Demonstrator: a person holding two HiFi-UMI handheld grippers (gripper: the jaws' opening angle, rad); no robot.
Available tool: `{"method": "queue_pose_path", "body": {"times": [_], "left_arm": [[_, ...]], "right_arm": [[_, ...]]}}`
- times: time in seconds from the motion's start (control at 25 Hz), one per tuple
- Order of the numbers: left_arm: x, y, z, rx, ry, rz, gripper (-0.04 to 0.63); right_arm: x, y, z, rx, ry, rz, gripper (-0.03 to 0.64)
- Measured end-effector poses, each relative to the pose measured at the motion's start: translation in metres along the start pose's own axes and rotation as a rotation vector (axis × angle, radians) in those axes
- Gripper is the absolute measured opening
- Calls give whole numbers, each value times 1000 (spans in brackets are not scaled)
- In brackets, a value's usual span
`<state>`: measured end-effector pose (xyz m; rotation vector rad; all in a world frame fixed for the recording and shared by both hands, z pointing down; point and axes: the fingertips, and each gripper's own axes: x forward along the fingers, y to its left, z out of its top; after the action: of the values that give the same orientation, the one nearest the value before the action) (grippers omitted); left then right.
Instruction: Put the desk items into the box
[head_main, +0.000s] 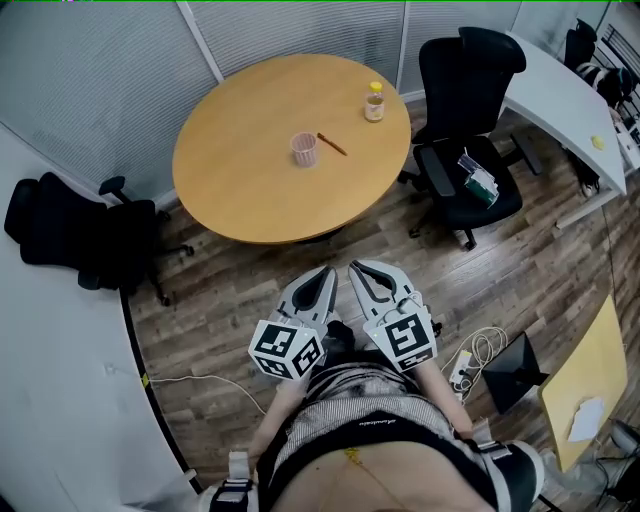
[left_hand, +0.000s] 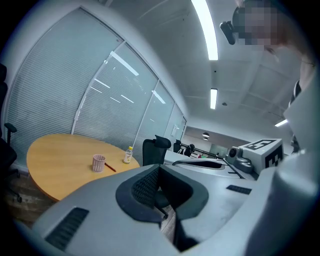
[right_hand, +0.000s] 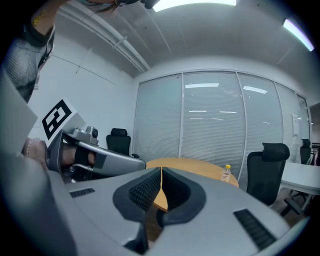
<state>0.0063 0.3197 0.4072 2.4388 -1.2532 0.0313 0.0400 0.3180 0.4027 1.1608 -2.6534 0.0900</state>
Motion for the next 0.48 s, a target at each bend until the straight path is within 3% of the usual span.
{"method": "queue_pose_path", "body": {"times": [0.48], "left_arm": [[24,56,17,-24,5,-20,-3]], "right_arm": [[64,-15,5,5,37,-3,23]]}}
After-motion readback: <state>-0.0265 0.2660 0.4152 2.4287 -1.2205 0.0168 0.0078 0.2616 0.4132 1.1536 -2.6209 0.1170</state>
